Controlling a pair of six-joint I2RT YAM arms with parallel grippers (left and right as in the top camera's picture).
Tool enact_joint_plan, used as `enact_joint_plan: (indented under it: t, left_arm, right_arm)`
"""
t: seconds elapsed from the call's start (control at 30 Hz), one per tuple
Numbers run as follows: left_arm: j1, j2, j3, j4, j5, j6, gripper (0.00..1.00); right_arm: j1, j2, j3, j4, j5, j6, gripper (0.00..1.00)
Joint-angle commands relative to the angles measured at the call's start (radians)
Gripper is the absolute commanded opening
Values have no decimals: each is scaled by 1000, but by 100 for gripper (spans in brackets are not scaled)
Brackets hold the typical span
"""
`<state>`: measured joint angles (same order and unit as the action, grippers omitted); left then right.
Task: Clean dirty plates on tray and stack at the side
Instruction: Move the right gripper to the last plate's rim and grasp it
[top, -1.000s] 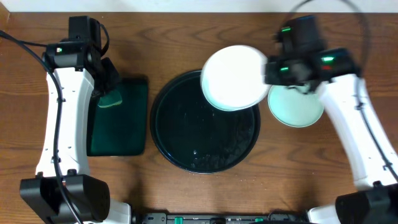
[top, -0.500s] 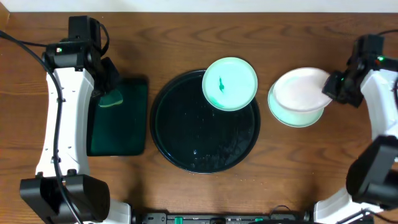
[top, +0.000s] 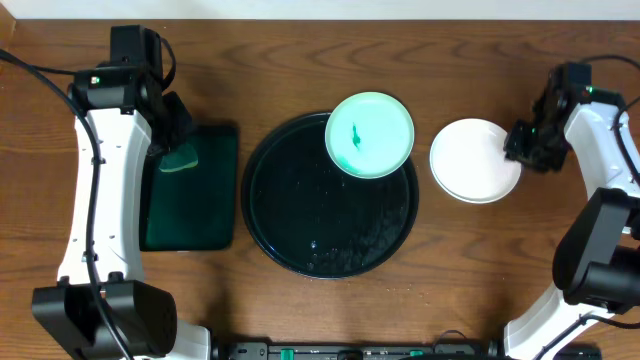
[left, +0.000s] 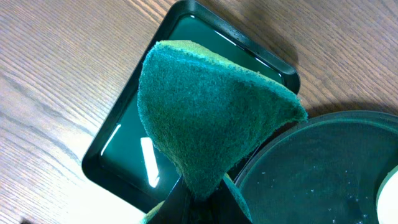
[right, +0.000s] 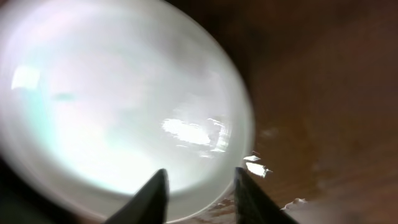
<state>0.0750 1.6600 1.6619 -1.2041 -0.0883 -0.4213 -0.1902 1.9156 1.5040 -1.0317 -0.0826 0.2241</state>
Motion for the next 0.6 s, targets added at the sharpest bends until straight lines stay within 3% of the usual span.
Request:
enact_joint_plan:
  t: [0.0, 0.23, 0.27, 0.57]
  left_arm:
    - [2, 1, -9, 0, -5, 10, 7]
    - [2, 1, -9, 1, 44, 10, 7]
    - [2, 1, -9, 0, 44, 10, 7]
    - [2, 1, -9, 1, 48, 10, 7]
  right_arm:
    - [82, -29, 147, -4, -164, -150, 50]
    - [288, 12, 252, 58, -134, -261, 56]
    - [326, 47, 283, 63, -120, -283, 59]
    - [405, 403, 659, -80, -151, -516, 61]
